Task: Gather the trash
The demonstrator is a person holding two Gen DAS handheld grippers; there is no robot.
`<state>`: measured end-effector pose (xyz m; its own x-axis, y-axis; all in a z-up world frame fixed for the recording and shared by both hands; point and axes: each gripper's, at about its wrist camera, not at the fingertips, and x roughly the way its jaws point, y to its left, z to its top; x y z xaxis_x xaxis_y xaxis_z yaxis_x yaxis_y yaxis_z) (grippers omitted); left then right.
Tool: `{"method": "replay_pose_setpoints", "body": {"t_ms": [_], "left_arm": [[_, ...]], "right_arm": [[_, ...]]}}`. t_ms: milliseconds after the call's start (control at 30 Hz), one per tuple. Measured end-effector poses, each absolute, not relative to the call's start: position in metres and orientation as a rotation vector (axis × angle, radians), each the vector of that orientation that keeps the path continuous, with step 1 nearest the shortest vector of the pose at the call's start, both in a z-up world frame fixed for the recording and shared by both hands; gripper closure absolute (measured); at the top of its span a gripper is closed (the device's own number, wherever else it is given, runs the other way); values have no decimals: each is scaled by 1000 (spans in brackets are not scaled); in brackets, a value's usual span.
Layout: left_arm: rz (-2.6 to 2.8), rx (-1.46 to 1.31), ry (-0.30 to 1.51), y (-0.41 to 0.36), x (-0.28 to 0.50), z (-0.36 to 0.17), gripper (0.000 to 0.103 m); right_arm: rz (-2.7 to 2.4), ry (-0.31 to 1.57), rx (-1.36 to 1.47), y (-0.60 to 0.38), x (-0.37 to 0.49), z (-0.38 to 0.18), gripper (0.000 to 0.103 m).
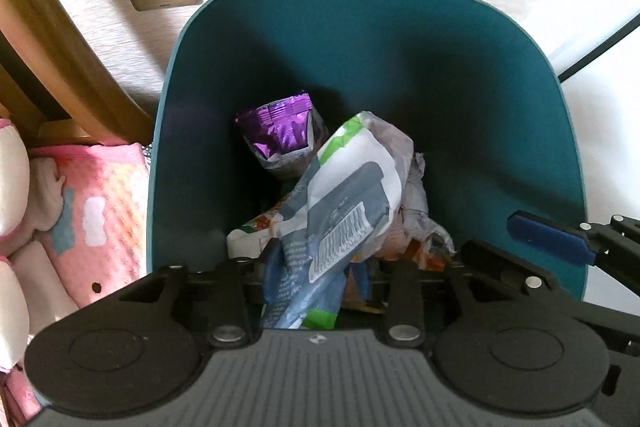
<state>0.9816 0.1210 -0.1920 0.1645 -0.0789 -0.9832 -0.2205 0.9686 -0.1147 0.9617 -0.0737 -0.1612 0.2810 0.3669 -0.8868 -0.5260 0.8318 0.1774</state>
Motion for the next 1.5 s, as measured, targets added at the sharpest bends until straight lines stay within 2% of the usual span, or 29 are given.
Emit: {"method": "replay_pose_setpoints", "body": {"t_ms": [67,167,233,300,433,600,733,800,1067,1200,1500], "left_arm": [[103,-253,1388,121,980,-188,65],[103,-261,1348,122,974,-177,61],[126,-247,1305,124,969,-166,35],[127,-240,1261,126,962,-156,29],[127,-234,1221,130,948,-140,29],[96,-257,1165,133,923,-121,29],[77,-229,1101,132,898,-100,28],[72,-210,1065,132,884,-89,24],[17,-113,926,126,823,-39,20],[-12,-89,870,124,793,-19,6],[-40,-101,766,122,738,21,6]], "right_arm": [[602,1133,-160,-76,962,-160,65],[610,1108,-157,-81,961,-152,53],[618,1093,-122,-88,961,-145,48],[630,1081,-84,-93,960,-139,41],[641,1047,-86,-97,949,-126,39],[645,996,-89,-101,927,-107,31],[639,952,-66,-108,905,-89,24],[645,932,-50,-111,894,-81,20],[680,827,35,-127,842,-41,2],[698,764,41,-133,813,-21,1],[694,653,45,-148,758,10,0]]}}
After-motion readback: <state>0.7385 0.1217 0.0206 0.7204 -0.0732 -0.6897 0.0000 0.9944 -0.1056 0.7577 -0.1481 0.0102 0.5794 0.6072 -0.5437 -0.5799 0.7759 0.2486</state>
